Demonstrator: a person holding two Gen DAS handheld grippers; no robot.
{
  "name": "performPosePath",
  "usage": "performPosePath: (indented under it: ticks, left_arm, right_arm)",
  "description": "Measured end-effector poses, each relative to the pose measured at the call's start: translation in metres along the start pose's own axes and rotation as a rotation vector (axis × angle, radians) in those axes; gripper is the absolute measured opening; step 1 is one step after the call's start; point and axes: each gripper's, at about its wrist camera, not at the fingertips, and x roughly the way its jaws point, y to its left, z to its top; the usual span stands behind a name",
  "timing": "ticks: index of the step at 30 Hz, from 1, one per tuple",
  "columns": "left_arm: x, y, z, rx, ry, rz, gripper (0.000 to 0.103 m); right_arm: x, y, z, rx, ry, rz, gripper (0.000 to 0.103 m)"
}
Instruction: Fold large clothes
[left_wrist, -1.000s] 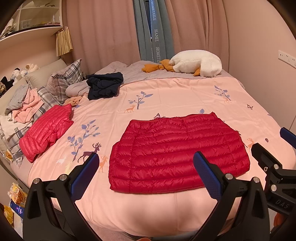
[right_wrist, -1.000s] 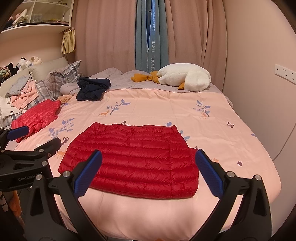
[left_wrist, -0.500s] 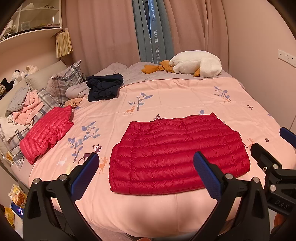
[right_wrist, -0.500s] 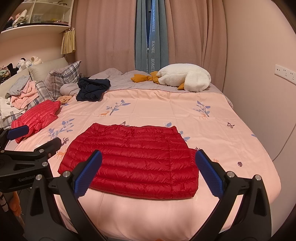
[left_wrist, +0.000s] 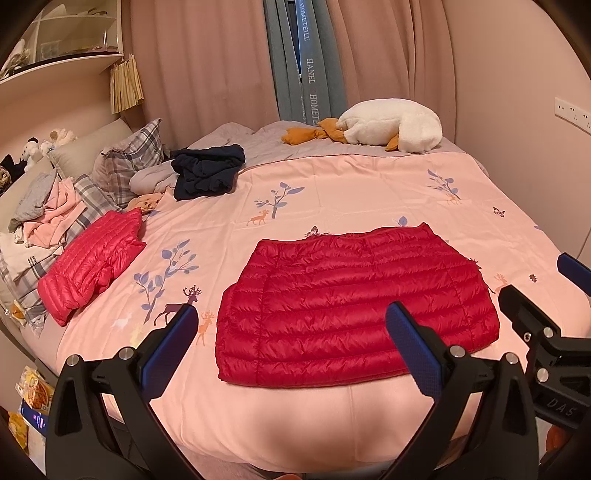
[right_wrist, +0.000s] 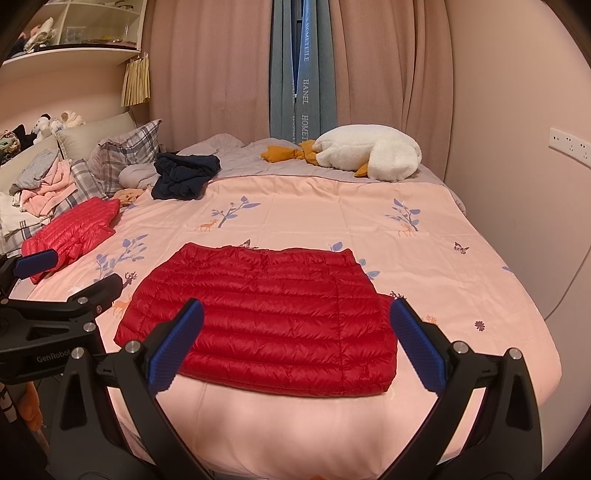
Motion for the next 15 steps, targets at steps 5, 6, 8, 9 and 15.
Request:
performPosePath:
  ticks: [5, 6, 8, 9, 15]
  left_arm:
    - [0.0011, -0.0005, 0.0001, 0.002, -0.001, 0.001, 0.102]
    - [0.0011, -0.0004, 0.0001, 0.001, -0.001, 0.001, 0.102]
    - [0.0013, -0.0004, 0.0001, 0.002, 0.001, 0.0, 0.102]
    - [0.0016, 0.0, 0.0001, 0.0, 0.003, 0.002, 0.102]
    - [0.0039, 0.0011, 0.0001, -0.011, 0.014, 0.003, 0.102]
  right_arm:
    - [0.0009, 0.0003, -0.0015, 0.001, 0.002, -0.001, 0.101]
    - [0.0004, 0.0014, -0.0023, 0.001, 0.002, -0.001, 0.101]
    - [0.0012, 0.001, -0.0023, 0.001, 0.003, -0.001, 0.101]
    - [0.0007, 0.0021, -0.0032, 0.0, 0.004, 0.001, 0.101]
    - [0.003, 0.001, -0.0063, 0.003, 0.01, 0.001, 0.101]
